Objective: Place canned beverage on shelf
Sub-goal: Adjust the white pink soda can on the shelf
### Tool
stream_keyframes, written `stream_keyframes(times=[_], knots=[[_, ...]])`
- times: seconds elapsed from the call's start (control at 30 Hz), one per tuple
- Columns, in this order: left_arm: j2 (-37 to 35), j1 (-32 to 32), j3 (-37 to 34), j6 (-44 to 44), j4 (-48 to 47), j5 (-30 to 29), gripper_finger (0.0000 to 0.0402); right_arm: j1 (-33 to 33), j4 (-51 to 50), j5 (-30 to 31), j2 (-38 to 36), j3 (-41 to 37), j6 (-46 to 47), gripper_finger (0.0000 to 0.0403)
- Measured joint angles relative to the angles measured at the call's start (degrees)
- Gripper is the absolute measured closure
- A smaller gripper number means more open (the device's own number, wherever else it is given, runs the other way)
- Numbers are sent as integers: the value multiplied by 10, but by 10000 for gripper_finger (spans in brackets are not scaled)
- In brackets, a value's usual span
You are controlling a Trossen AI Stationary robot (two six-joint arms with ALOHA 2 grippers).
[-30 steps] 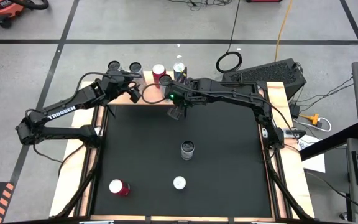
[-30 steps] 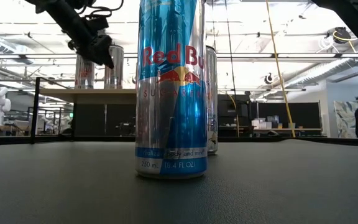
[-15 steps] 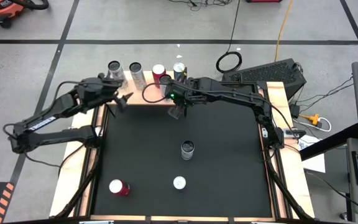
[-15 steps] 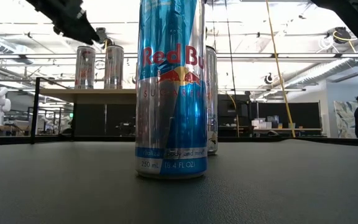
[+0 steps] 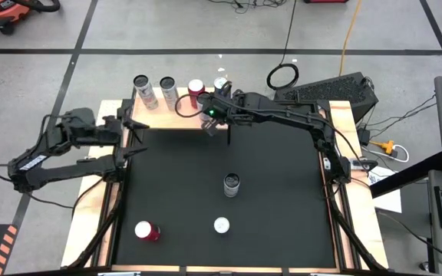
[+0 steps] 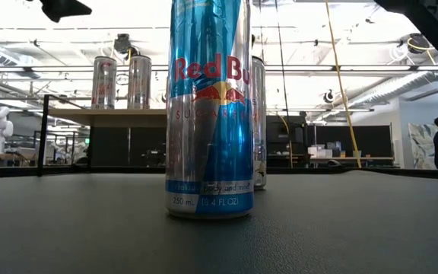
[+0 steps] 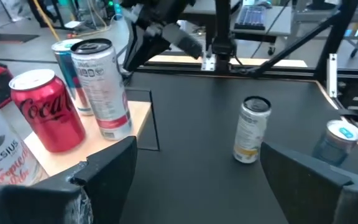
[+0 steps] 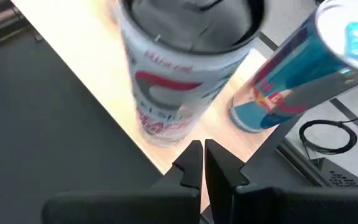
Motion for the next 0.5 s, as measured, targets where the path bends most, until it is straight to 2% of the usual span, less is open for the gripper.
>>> stream_keyframes(times=[0.2, 0.33, 0.5], knots=[[-33, -5, 0, 2, -27, 1, 59, 0, 8, 10, 26, 0, 15, 403], [-39, -5, 0, 2, -36, 1, 59, -4, 3, 43, 31, 0, 31, 403], [-40, -5, 0, 2, -41, 0, 59, -8, 4, 44, 44, 0, 42, 403]])
